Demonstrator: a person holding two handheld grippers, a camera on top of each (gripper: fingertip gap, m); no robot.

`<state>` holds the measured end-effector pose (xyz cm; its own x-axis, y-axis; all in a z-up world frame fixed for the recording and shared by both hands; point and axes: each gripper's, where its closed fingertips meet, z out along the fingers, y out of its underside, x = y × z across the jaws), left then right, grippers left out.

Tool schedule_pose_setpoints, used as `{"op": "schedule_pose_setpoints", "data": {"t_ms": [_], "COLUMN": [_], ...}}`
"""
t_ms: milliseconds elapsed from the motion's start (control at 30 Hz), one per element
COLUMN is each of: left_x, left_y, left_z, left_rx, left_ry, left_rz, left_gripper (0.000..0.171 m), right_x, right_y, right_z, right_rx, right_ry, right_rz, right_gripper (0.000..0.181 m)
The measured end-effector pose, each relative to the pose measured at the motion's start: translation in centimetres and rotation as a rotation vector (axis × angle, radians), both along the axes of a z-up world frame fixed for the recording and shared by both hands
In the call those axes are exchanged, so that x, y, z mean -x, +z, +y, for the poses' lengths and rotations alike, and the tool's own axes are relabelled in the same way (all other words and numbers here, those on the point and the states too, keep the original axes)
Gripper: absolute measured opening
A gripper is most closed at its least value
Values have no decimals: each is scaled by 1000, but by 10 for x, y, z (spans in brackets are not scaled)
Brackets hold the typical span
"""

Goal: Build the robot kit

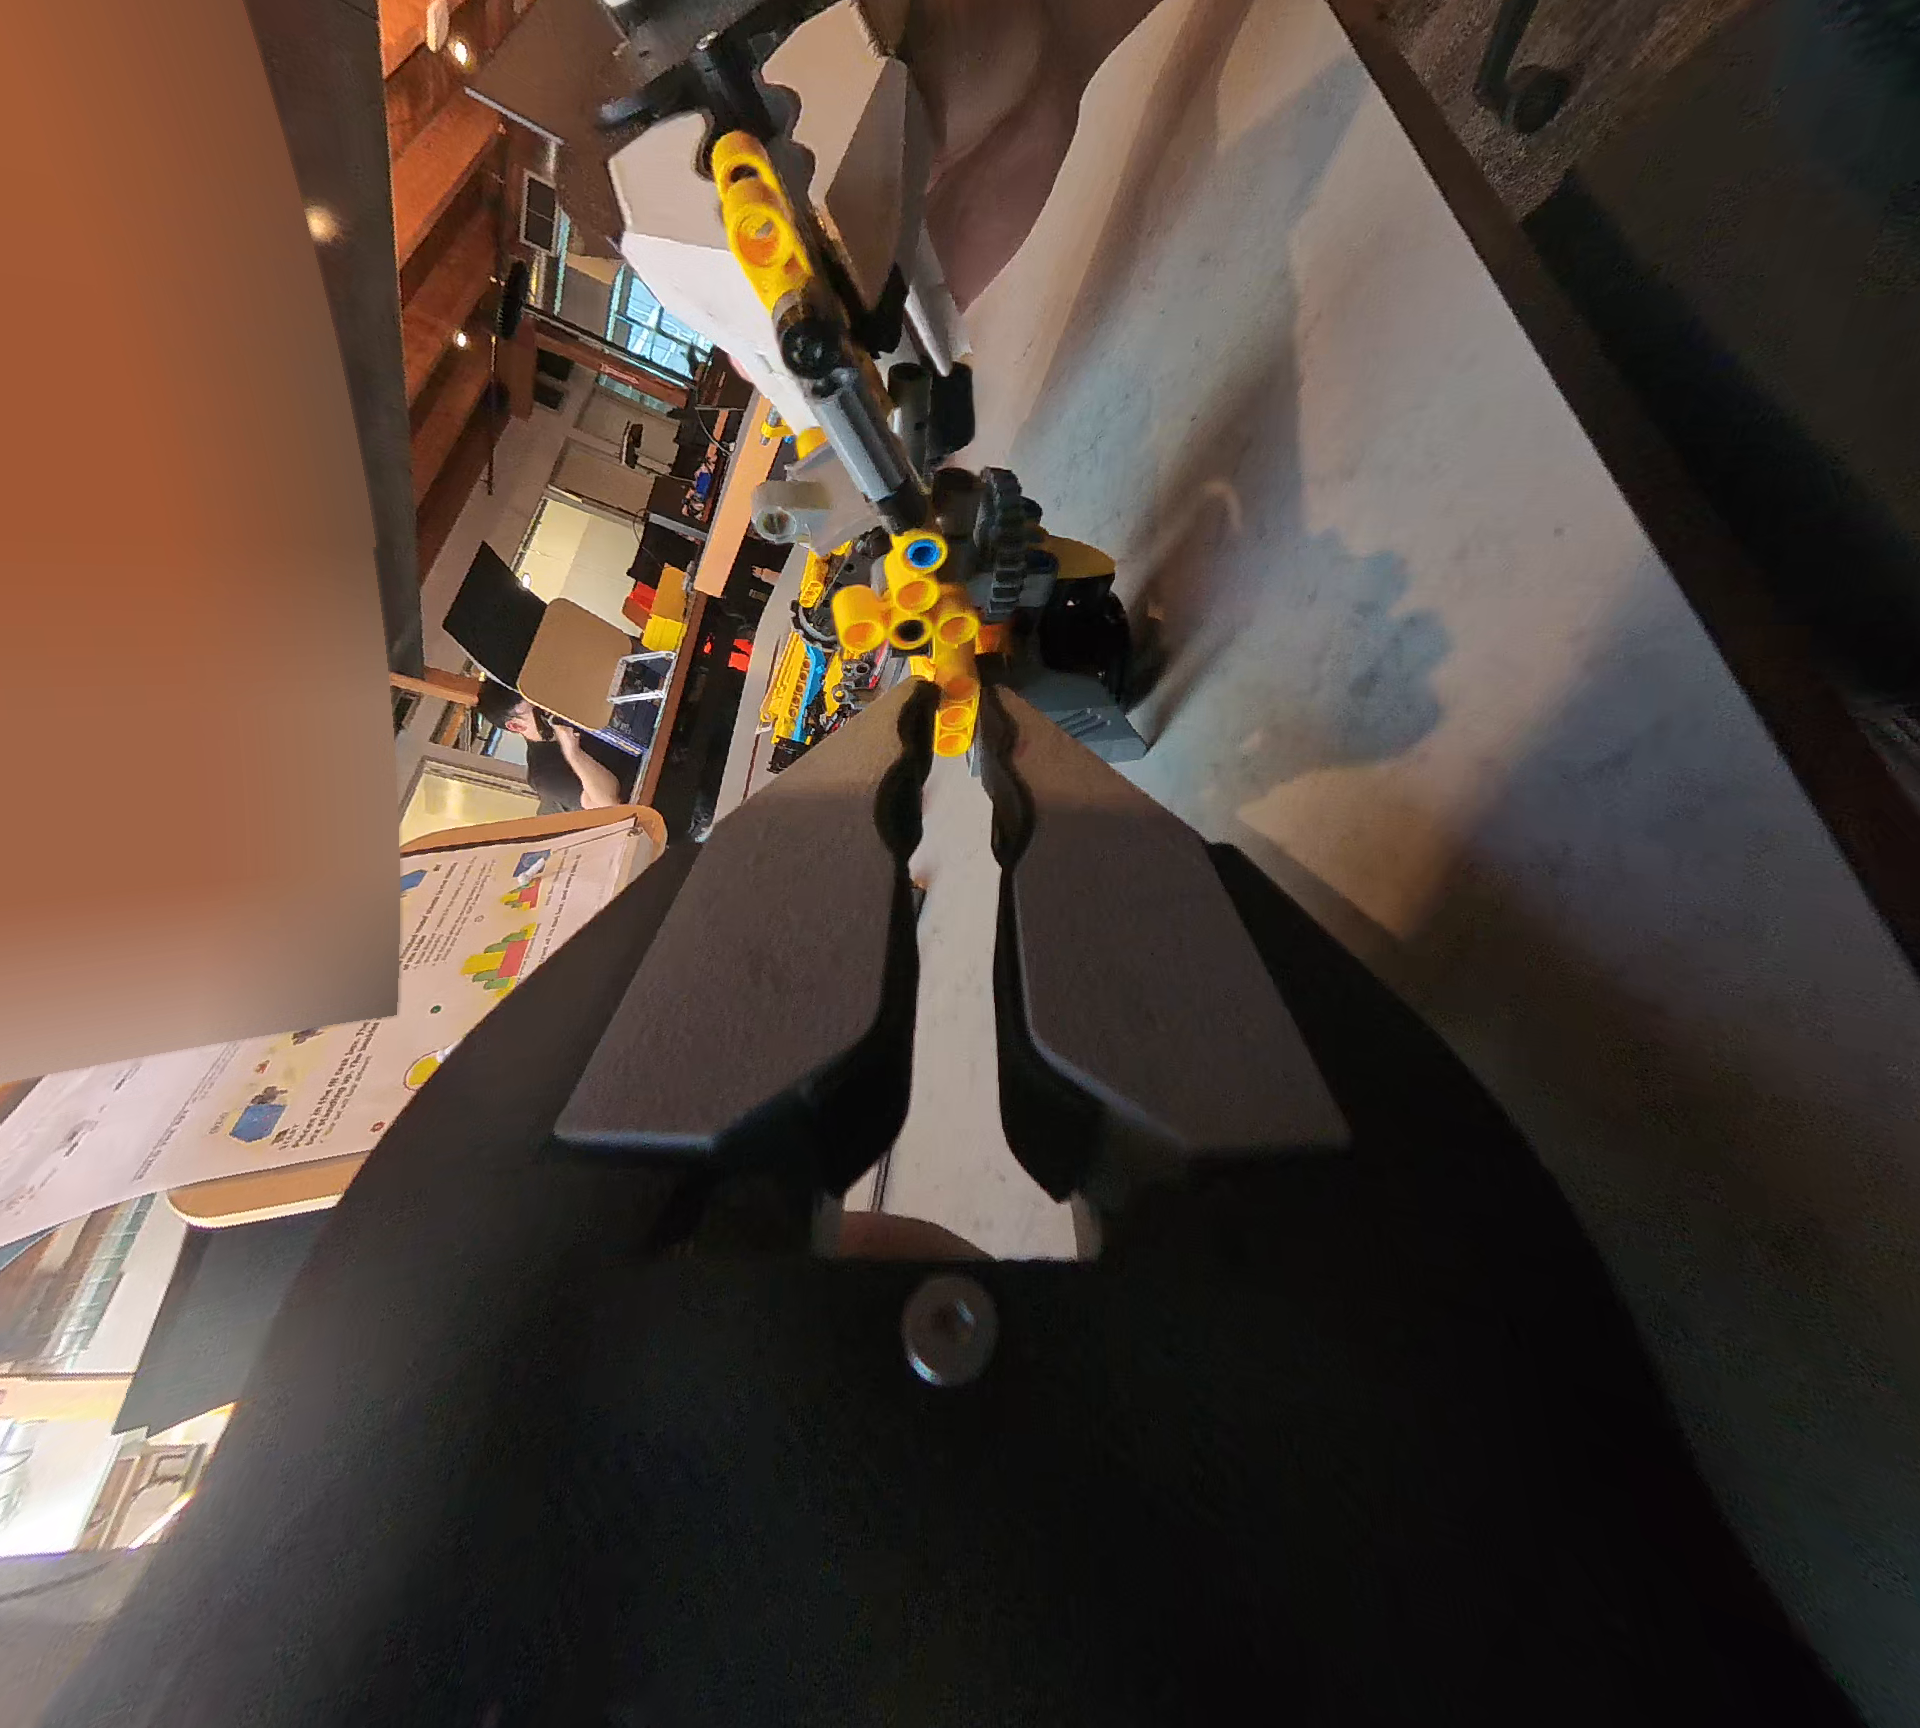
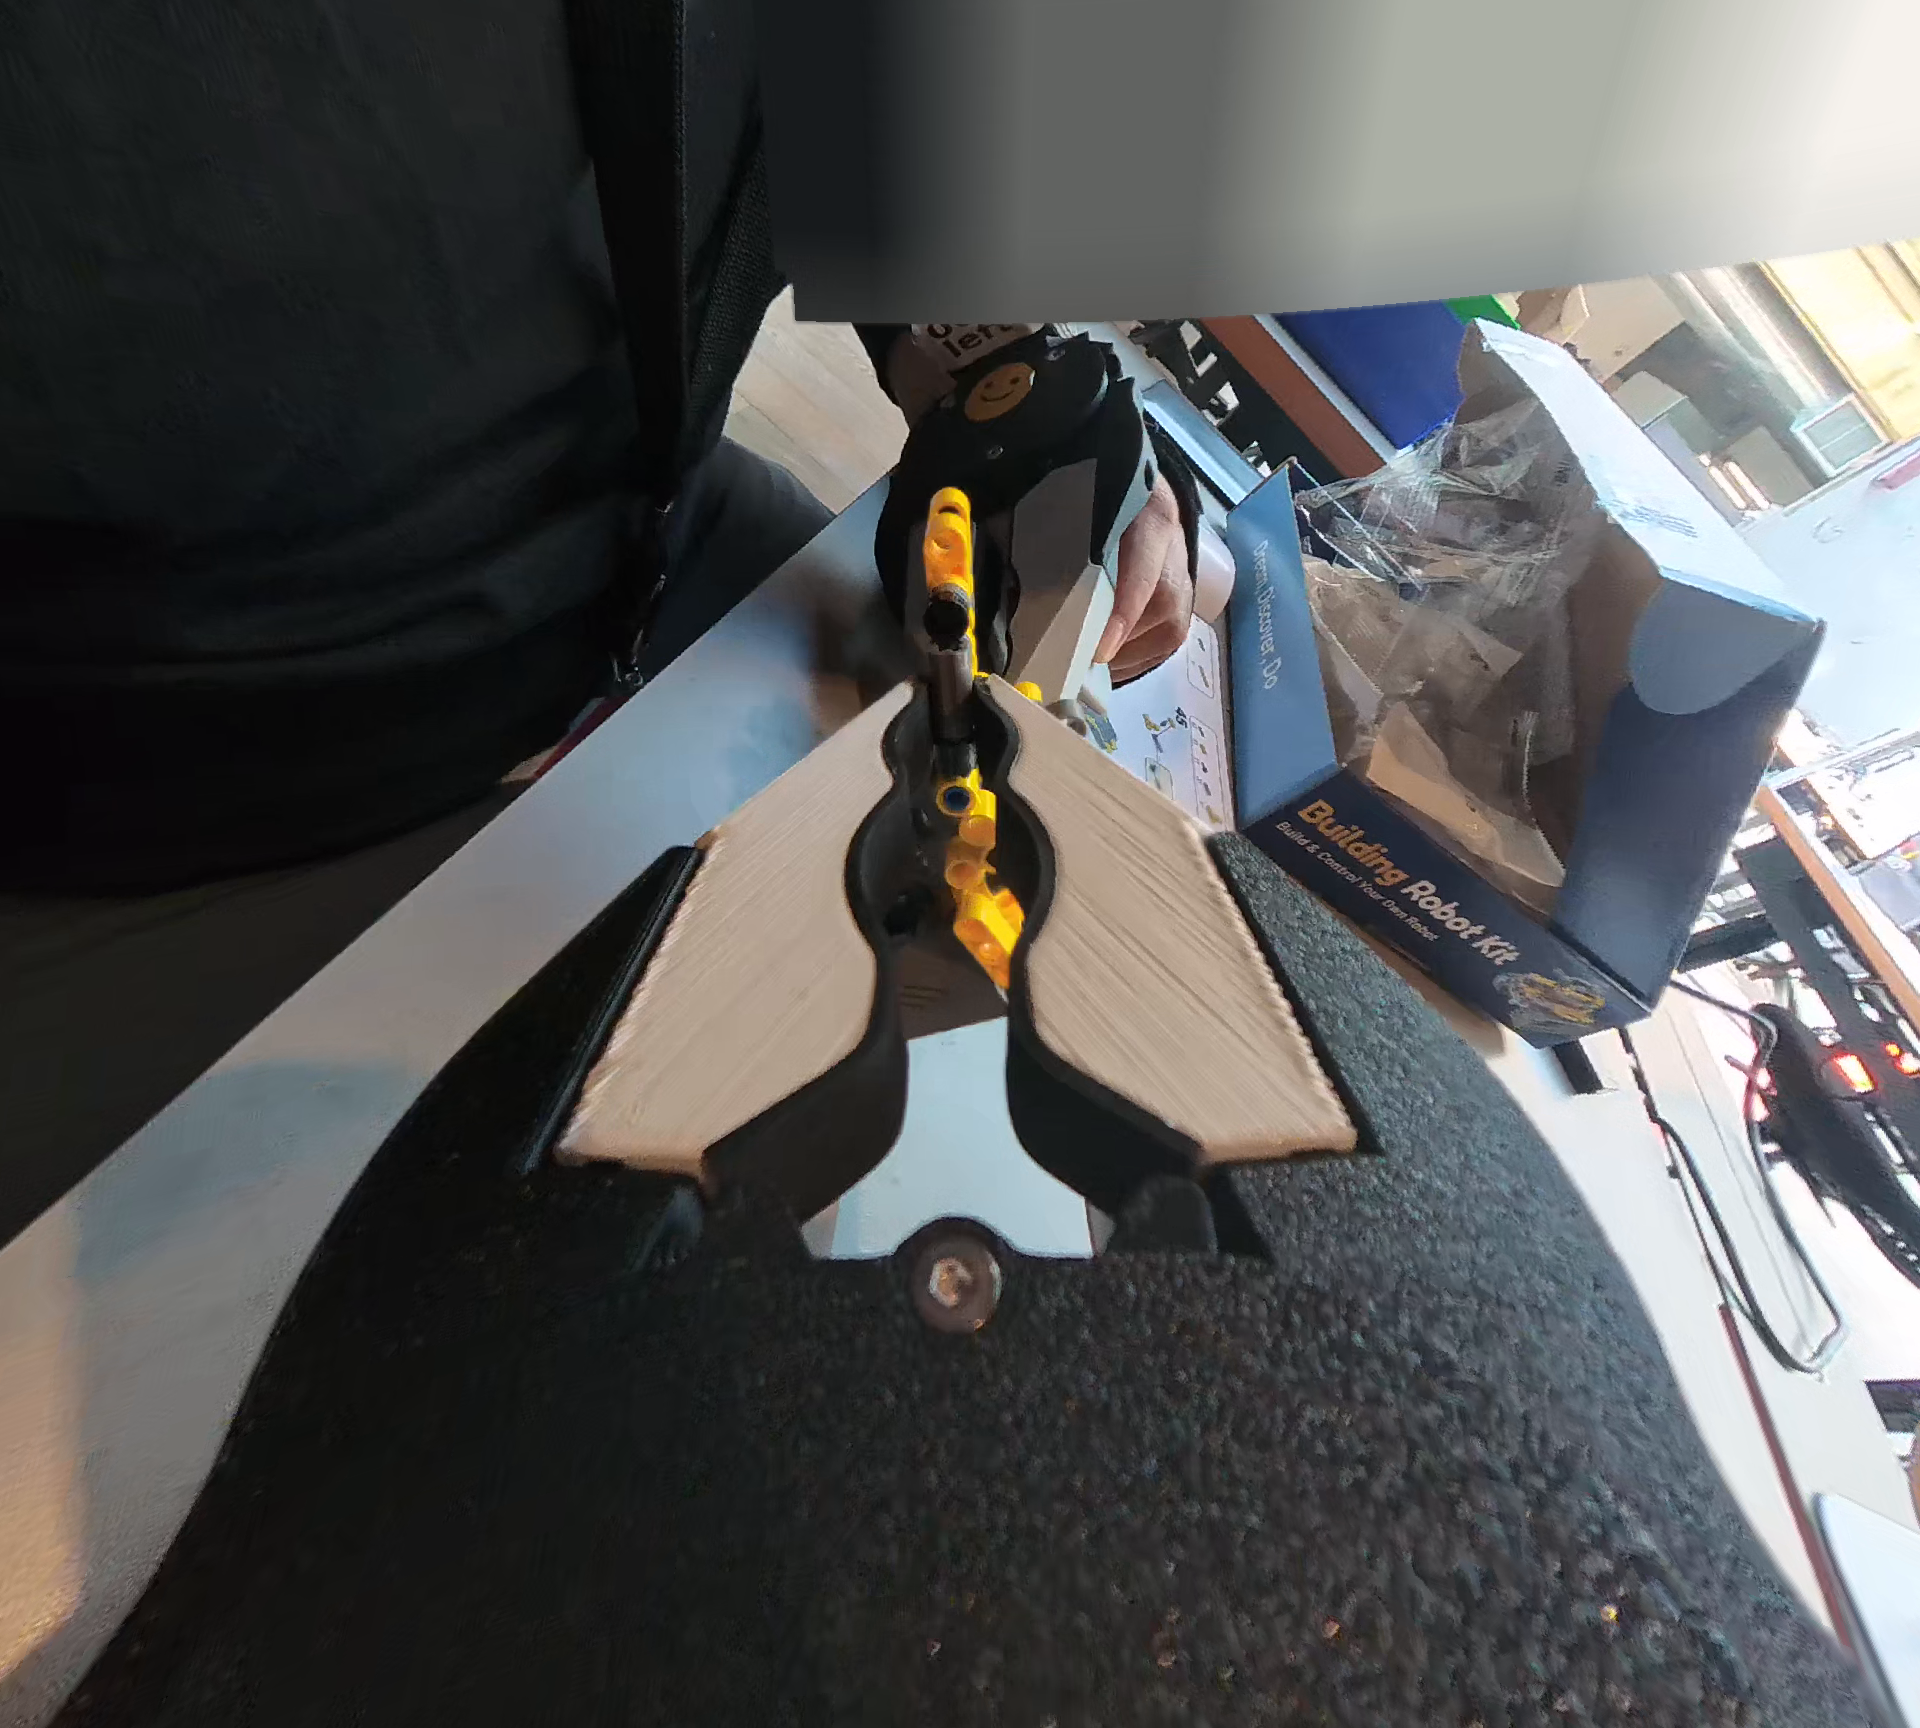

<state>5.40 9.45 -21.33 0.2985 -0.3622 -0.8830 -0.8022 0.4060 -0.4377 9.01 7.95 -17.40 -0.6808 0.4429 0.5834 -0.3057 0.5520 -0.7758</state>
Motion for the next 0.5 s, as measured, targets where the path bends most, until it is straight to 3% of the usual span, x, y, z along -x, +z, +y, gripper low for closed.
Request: {"op": "schedule_pose_setpoints", "data": {"t_ms": [233,500], "left_x": [1,2], "left_y": [2,-2], "left_z": [2,3], "left_rx": [-54,-2], "left_ry": [19,24], "left_rz": [15,-1], "left_gripper": [11,7], "right_x": [1,-2], "right_y": [-11,-13], "right_z": [2,2], "right_rx": [-73,-86], "right_ry": [7,-8], "right_rz": [23,32], "right_gripper": [6,6]}}
